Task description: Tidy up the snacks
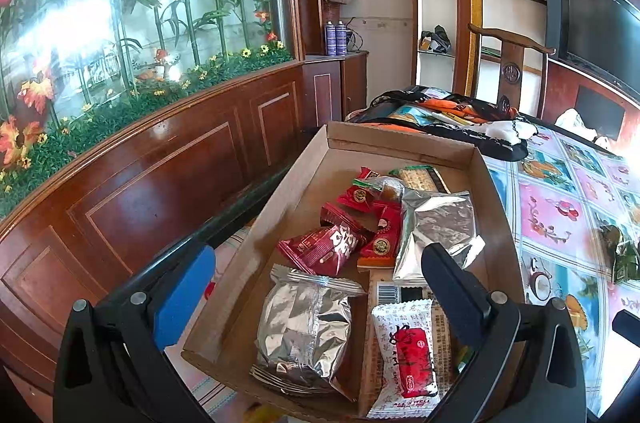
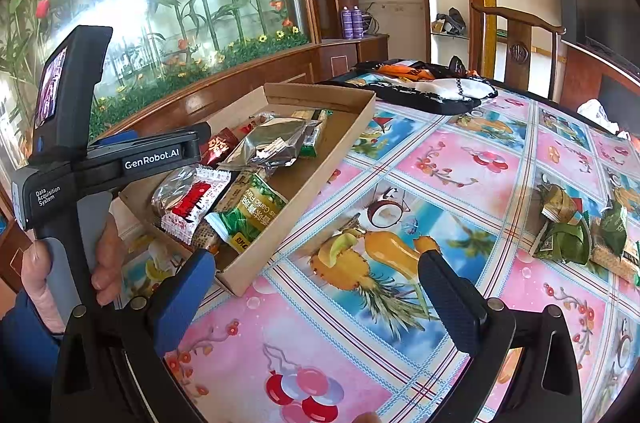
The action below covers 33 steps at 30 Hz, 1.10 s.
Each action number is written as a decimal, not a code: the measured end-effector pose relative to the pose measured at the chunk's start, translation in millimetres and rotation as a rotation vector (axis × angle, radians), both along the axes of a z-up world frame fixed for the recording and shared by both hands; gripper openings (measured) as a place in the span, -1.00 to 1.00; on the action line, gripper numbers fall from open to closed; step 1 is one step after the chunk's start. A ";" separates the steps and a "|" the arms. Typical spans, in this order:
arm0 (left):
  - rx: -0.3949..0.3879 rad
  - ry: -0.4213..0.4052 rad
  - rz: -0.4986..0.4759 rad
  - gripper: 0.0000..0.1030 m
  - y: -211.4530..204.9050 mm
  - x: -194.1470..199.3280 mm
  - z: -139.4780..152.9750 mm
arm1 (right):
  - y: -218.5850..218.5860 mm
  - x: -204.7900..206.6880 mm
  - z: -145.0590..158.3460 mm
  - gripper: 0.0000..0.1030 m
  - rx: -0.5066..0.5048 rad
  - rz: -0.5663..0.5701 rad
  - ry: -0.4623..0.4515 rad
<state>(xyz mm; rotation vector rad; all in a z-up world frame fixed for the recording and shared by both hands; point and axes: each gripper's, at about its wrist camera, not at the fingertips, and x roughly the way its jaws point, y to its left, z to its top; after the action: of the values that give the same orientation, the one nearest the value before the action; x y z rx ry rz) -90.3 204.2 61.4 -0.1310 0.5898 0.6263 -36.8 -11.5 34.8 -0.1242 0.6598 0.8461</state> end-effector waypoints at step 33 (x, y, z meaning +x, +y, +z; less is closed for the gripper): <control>0.009 0.007 0.013 1.00 -0.1 -2.5 -1.4 | 0.3 -1.3 -1.4 1.00 0.000 0.002 -0.001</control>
<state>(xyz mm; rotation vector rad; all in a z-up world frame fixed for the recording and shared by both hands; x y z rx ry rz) -92.9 204.1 60.1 -0.1243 0.5937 0.6420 -38.0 -11.2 33.4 -0.1248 0.6589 0.8475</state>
